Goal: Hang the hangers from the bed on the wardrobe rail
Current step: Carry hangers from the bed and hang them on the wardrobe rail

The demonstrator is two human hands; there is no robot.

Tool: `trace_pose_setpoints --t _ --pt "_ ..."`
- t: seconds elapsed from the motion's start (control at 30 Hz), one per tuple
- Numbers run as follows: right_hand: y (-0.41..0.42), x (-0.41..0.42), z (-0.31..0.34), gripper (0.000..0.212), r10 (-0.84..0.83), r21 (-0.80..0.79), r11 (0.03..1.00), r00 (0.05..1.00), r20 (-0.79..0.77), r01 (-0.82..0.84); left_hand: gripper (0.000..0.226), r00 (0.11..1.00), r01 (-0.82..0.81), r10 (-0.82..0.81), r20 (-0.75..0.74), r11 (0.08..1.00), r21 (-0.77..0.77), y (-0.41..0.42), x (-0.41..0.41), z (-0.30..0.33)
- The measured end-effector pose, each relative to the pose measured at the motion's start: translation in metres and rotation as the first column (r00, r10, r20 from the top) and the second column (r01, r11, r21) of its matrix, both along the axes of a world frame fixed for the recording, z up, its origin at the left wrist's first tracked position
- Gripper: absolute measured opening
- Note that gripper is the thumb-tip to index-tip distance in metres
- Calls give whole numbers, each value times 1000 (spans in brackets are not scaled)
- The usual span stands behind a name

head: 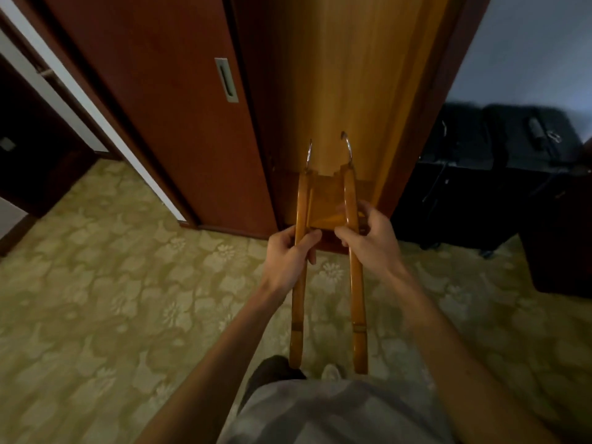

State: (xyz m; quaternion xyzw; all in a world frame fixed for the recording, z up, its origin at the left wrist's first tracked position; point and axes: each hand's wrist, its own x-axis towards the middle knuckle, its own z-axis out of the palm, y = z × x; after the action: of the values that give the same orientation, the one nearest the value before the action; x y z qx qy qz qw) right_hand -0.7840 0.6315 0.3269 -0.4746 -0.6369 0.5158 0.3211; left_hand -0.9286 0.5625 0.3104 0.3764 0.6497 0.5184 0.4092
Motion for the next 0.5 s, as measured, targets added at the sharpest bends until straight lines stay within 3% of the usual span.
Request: trace_pose_setpoints --t 0.23,0.5 --pt "119 -70 14 30 31 21 999 998 -52 -30 31 1000 19 -19 -5 997 79 118 -80 19" --pt "272 -176 46 28 -114 56 992 992 -52 117 39 997 81 -83 1 978 194 300 -188 60"
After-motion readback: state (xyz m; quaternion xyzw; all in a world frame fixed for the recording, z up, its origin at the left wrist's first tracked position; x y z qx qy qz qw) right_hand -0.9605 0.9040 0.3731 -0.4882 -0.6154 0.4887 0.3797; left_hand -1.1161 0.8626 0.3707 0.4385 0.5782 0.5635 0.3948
